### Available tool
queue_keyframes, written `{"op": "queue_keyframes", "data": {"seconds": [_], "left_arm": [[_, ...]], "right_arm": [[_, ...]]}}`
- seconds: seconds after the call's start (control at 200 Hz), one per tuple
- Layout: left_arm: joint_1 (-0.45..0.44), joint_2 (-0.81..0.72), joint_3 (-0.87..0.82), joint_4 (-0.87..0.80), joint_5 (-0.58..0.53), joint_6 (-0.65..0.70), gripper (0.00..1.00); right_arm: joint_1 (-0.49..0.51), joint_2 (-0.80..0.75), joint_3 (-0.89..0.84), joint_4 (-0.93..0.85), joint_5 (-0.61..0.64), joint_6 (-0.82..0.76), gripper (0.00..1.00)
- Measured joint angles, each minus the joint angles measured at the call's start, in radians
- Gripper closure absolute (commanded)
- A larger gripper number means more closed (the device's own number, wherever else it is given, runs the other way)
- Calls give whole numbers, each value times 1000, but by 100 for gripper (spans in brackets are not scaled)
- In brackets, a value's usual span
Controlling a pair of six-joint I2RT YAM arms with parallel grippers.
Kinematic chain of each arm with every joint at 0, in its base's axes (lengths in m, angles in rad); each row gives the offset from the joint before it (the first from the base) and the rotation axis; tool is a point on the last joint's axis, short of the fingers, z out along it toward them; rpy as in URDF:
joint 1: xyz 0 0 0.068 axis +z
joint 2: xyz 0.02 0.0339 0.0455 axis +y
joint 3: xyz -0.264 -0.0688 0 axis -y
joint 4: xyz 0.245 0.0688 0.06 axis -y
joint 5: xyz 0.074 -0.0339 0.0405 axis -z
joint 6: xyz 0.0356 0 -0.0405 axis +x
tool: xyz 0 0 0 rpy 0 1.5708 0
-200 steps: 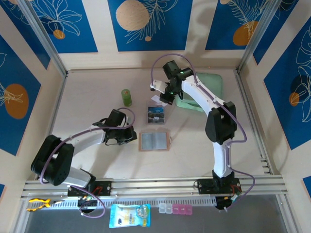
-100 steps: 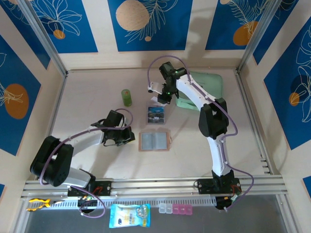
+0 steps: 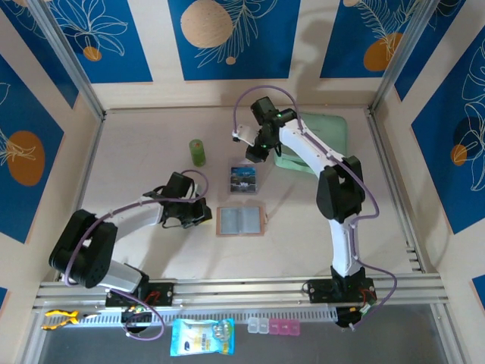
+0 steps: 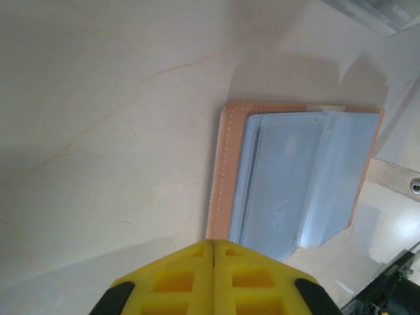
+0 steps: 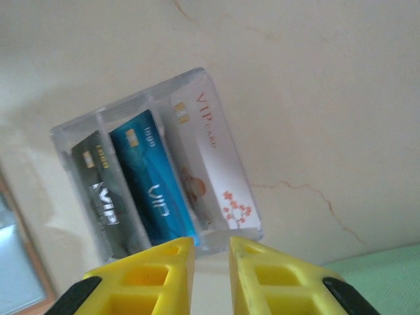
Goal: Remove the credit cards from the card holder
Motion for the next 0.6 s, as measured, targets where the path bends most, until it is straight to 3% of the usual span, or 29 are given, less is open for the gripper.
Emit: {"op": "queue_keyframes", "data": {"seconds": [0.315, 0.6], "left_arm": [[-38, 64, 10, 41, 27, -1, 95], [-72, 113, 24, 64, 33, -3, 96]], "right_arm": [[58, -229, -286, 173, -76, 472, 83], [126, -330, -583, 357, -167, 945, 90]]}}
